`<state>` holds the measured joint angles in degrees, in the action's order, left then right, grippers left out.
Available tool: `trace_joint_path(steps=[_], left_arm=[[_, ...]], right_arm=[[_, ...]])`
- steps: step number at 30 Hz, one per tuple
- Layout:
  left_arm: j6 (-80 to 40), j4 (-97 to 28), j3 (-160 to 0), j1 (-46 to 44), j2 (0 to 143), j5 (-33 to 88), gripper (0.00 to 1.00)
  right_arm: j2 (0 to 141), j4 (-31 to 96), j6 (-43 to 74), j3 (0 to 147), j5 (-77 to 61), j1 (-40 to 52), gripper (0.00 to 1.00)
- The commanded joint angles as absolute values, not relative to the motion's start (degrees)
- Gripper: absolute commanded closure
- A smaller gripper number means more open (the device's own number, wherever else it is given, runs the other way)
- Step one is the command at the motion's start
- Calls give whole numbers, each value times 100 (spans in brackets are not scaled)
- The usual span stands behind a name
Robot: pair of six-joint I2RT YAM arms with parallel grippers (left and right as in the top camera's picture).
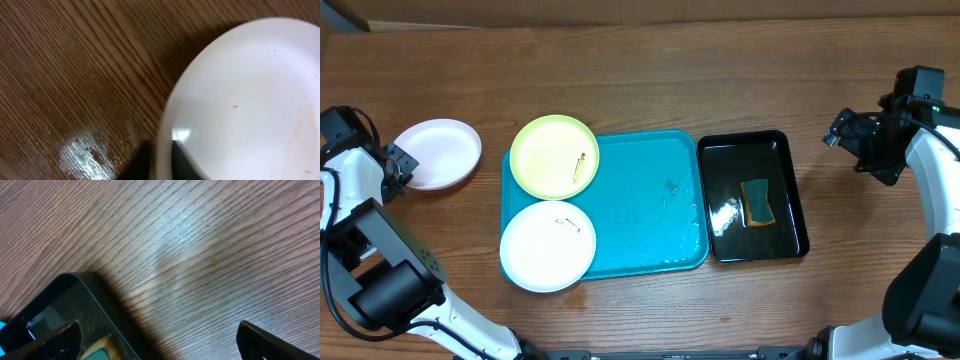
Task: Clean dirty plates on tray and stack at the side
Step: 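Swing the held white plate to the table's left side and set it down, then move the left gripper to the yellow plate and grip its rim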
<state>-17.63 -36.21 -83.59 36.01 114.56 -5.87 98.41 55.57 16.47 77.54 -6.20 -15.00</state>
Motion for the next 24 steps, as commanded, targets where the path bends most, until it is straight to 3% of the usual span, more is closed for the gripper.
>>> trace_joint_path(steps=[1,4,10,12,15,18,24], left_arm=[[-1540,-3529,-8326,3599,11539,-633,57],[-1540,-3557,-8361,3599,11528,-169,45],[-1520,-3522,-8602,3564,11142,2641,35],[-1520,-3516,-8606,3485,10899,3055,32],[-1437,-3809,-8606,3253,10519,3105,32],[-904,-4112,-8606,2821,10256,2757,49],[-56,-4344,-8597,1905,10512,1236,46]], right_arm=[[9714,5540,1673,7872,-648,-1514,0],[9714,5540,1673,7872,-648,-1514,0],[9714,5540,1673,7872,-648,-1514,0],[9714,5540,1673,7872,-648,-1514,0],[9714,5540,1673,7872,-648,-1514,0],[9714,5540,1673,7872,-648,-1514,0],[9714,5540,1673,7872,-648,-1514,0]])
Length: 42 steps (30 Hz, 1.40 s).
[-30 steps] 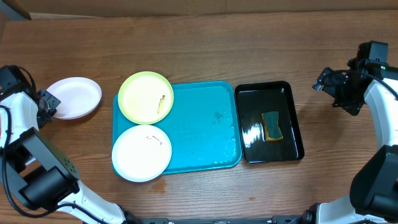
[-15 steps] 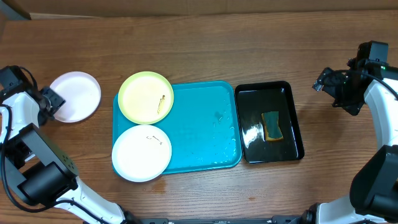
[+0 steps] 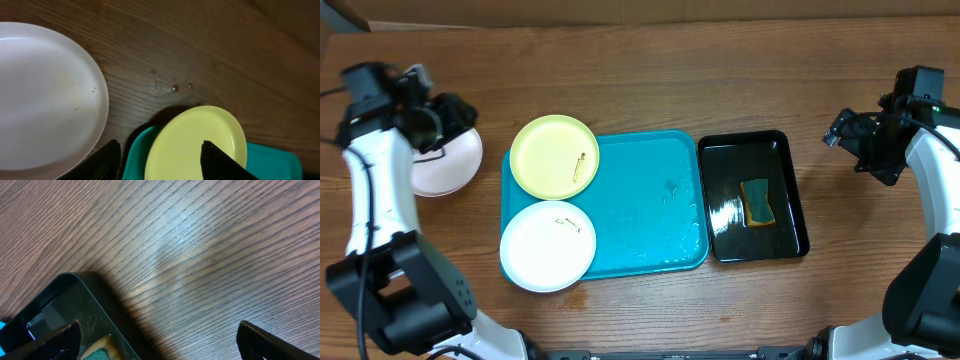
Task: Clean dirty plates on tray and stack at the side
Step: 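Move the left gripper to the yellow plate and grip its rim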
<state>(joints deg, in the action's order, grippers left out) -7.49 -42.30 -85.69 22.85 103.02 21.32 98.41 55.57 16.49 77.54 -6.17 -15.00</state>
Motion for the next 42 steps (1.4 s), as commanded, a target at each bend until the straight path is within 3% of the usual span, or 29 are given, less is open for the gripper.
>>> trace_joint_path(steps=[1,13,17,25,42], left_arm=[[25,-4357,-8597,1778,10606,1059,46],[176,-4261,-8597,1197,11675,578,48],[176,-4379,-8597,1197,11769,902,62],[169,-4779,-8600,1192,11760,1763,78],[-21,-5223,-8514,250,11764,1782,66]], right_arm=[[9714,5540,1673,7872,-648,-1514,0],[9714,5540,1673,7872,-648,-1514,0],[9714,5540,1673,7872,-648,-1514,0],[9714,5540,1673,7872,-648,-1514,0],[9714,5540,1673,7872,-648,-1514,0]])
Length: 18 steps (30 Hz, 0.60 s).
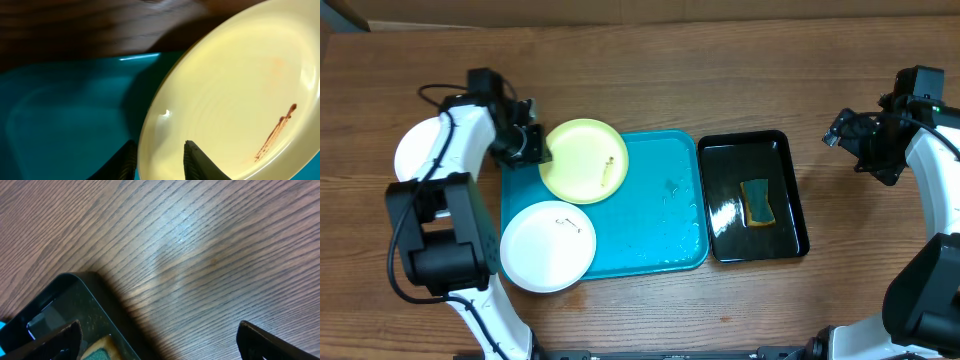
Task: Clean dirty plates on tray and stack at the side
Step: 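Move the left gripper to the yellow plate and grip its rim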
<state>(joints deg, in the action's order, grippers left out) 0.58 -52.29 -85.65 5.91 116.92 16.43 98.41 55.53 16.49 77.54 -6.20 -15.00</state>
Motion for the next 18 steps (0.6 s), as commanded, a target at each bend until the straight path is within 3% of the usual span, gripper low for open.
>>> trace_joint_path(steps=[1,14,18], left_arm=[[-23,-5225,-8508,152,11764,1785,66],[-346,-5006,-8484,-797,11764,1597,61],[-589,-4858,-8484,-801,11764,1199,66]], right_arm=[[9714,5540,1673,7872,-648,-1514,0],[9714,5540,1673,7872,-648,-1514,0],[9714,5540,1673,7872,-648,-1514,0]])
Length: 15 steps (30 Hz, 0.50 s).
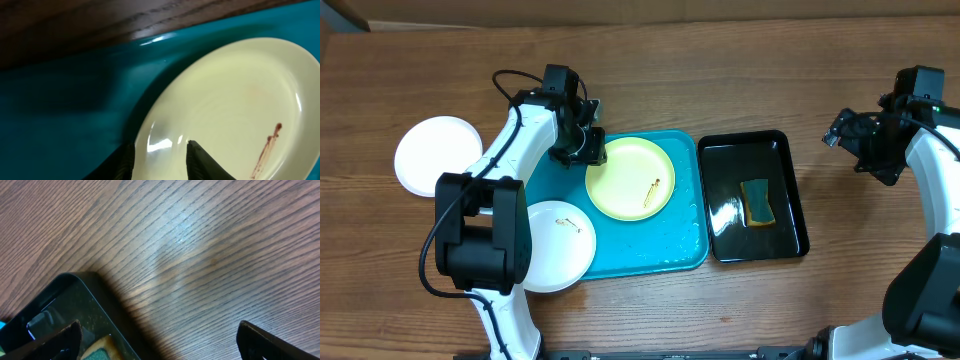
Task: Clean dirty plates on tray and stack at the side
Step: 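Move the left gripper to the yellow plate and grip its rim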
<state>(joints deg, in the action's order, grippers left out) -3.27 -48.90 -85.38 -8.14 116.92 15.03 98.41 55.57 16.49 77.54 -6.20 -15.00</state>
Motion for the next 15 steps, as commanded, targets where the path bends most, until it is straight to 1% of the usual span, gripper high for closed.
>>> trace_joint_path(steps=[1,6,8,12,15], left_arm=[[-604,-4864,-8484,-803,11764,1203,68],[-690,-4856,-8388,-969,11767,1177,69],[-701,-4707,-8217,-1140,11764,1155,71],[-930,-4525,-8060,-1347,11767,670,71],[-1103,-4558,-8040,-1433,11764,534,75]], right_arm=[[9714,5540,1673,7872,-648,-1514,0],[9714,5540,1673,7872,-648,-1514,0],[9714,5540,1673,7872,-648,-1514,0],[9714,5540,1673,7872,-648,-1514,0],[9714,5540,1673,7872,-648,-1514,0]])
